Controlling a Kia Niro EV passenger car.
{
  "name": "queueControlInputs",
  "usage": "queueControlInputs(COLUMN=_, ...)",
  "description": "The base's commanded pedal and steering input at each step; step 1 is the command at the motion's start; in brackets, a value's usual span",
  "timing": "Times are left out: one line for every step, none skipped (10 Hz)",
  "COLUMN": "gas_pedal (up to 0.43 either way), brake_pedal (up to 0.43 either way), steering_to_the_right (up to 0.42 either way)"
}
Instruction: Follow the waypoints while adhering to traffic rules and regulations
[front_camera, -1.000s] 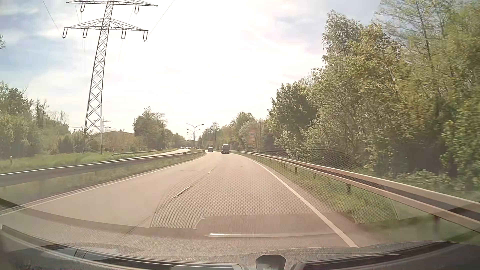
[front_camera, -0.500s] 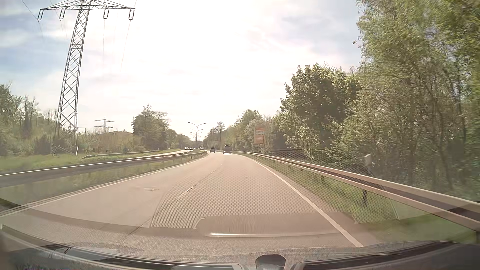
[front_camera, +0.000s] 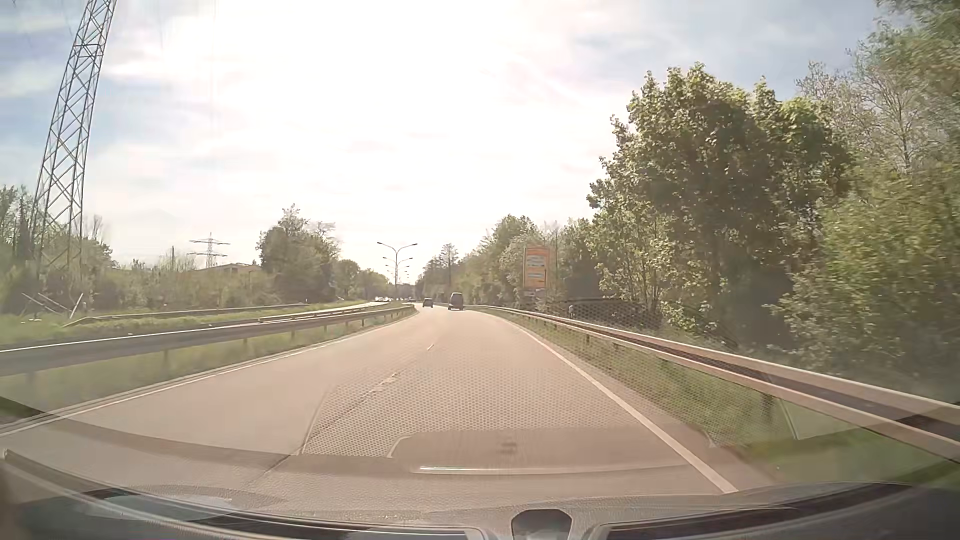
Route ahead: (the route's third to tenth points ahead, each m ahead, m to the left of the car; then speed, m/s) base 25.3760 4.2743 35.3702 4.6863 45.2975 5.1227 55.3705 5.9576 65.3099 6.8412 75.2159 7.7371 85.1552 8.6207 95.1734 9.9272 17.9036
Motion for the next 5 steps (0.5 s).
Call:
queueControlInputs(gas_pedal=0.110, brake_pedal=0.000, steering_to_the_right=-0.008)
queueControlInputs(gas_pedal=0.110, brake_pedal=0.000, steering_to_the_right=-0.008)
queueControlInputs(gas_pedal=0.110, brake_pedal=0.000, steering_to_the_right=-0.009)
queueControlInputs(gas_pedal=0.110, brake_pedal=0.000, steering_to_the_right=-0.009)
queueControlInputs(gas_pedal=0.110, brake_pedal=0.000, steering_to_the_right=-0.009)
